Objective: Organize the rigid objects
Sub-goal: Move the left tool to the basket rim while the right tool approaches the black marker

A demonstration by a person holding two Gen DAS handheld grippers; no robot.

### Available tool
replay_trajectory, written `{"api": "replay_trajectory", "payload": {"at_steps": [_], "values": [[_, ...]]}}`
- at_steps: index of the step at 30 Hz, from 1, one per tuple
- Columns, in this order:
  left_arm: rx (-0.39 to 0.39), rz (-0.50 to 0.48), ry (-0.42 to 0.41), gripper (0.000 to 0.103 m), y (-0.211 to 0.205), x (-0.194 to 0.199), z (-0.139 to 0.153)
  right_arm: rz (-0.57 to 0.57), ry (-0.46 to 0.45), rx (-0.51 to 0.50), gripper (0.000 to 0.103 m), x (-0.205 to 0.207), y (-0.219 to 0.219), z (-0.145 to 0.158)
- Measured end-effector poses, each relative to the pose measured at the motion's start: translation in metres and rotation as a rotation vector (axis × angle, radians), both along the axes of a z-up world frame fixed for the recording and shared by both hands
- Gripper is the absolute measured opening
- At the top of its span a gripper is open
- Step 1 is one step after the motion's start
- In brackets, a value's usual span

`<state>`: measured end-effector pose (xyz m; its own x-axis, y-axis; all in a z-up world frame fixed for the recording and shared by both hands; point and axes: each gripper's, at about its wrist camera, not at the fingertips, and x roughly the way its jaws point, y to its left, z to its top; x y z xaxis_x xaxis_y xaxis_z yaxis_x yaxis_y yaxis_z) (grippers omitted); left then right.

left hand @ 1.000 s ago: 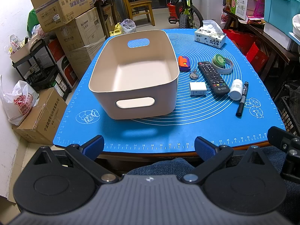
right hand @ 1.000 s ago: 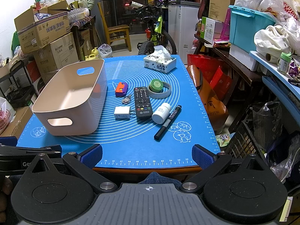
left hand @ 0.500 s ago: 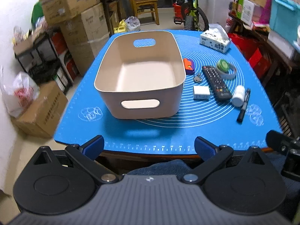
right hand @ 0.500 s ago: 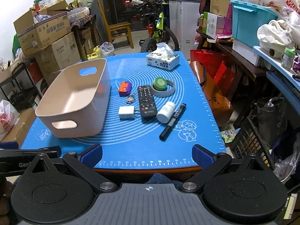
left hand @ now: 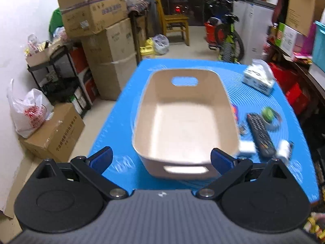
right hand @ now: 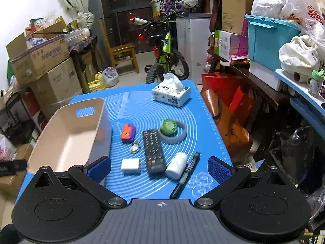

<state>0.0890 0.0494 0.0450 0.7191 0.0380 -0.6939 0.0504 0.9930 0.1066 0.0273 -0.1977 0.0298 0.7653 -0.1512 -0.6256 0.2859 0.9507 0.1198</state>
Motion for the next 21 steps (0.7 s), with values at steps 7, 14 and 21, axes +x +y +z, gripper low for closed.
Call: {"api": "replay_trajectory", "payload": {"at_steps": [7,14,21], "values": [[0.045,0.050,0.024,0.101,0.026,0.051,-0.004,-0.044,-0.005,0.004,0.101,0.039,-0.020,-0.024],[-0.002,0.078,0.117,0.101,0.053,0.090,-0.016,-0.070,0.034,-0.018,0.101,0.073,-0.033,-0.064],[0.049,0.121,0.196,0.101,0.060,0.126,-0.044,-0.088,0.150,-0.054,0.101,0.098,-0.045,-0.103]]}}
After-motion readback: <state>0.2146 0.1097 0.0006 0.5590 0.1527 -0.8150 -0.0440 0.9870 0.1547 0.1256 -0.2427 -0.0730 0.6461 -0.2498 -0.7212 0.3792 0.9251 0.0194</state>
